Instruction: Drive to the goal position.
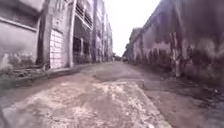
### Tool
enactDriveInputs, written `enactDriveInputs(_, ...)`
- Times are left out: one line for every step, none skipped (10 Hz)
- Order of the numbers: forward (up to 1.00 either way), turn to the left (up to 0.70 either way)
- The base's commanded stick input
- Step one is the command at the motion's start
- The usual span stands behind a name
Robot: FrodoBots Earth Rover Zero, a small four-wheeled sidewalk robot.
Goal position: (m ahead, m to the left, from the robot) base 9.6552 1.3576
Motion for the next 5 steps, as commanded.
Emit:
enactDriveInputs(0.7, 0.0)
enactDriveInputs(0.7, 0.0)
enactDriveInputs(0.7, 0.0)
enactDriveInputs(0.7, 0.0)
enactDriveInputs(0.7, 0.0)
